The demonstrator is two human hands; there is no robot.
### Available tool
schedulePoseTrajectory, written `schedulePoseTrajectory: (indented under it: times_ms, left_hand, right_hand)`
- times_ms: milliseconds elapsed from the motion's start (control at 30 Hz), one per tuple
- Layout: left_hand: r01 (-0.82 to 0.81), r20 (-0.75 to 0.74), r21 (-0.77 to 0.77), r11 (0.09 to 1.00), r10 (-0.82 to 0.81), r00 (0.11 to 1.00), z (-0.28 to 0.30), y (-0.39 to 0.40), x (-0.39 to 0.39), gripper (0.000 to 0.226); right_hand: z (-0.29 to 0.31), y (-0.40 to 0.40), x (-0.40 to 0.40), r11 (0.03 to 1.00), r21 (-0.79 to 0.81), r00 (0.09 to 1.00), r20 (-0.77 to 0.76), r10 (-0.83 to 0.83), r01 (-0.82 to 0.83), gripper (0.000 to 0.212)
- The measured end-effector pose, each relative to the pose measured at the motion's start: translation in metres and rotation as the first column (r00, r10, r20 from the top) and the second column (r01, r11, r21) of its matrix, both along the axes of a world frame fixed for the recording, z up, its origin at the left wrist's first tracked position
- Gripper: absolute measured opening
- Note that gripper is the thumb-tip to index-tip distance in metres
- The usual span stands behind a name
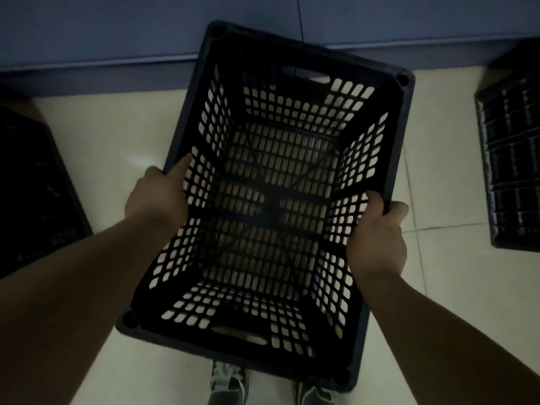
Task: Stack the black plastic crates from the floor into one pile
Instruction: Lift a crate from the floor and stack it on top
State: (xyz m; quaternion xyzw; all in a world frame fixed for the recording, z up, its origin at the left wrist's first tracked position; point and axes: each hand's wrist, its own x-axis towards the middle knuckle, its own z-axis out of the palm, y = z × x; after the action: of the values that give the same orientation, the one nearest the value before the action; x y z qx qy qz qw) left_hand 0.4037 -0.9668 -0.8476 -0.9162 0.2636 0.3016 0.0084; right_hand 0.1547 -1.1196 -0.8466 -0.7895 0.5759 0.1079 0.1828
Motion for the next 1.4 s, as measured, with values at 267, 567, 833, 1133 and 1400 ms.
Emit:
schedulePoseTrajectory:
  times_ms: [267, 567, 833, 1133, 1400]
  left_hand:
    - [-0.098, 0.02, -0.021, 0.995, 0.098, 0.995, 0.098, 0.001, -0.006, 0.077]
    - [-0.163, 0.072, -0.086, 0.983, 0.17, 0.983, 0.268, -0.008, -0.043, 0.074]
    - [-0.18, 0.249, -0.291, 0.94, 0.256, 0.934, 0.43, -0.014, -0.107, 0.071]
    - [-0.314, 0.324, -0.444, 0.84, 0.476, 0.817, 0.575, 0.051, -0.171, 0.068]
    - [-0.428, 0.399, -0.526, 0.735, 0.657, 0.639, 0.67, 0.165, -0.192, 0.069]
  right_hand:
    - [0.108, -0.024, 0.011, 0.999, -0.023, 0.999, 0.012, 0.033, -0.033, 0.072]
    - [0.28, -0.037, -0.015, 0.986, -0.161, 0.993, 0.097, 0.06, -0.044, 0.066]
    - [0.431, -0.064, -0.059, 0.977, -0.184, 0.971, 0.193, 0.143, -0.107, 0.067]
    - [0.58, -0.045, -0.08, 0.924, -0.273, 0.87, 0.344, 0.353, -0.267, 0.058]
    - [0.674, 0.035, -0.039, 0.828, -0.358, 0.72, 0.415, 0.556, -0.432, 0.059]
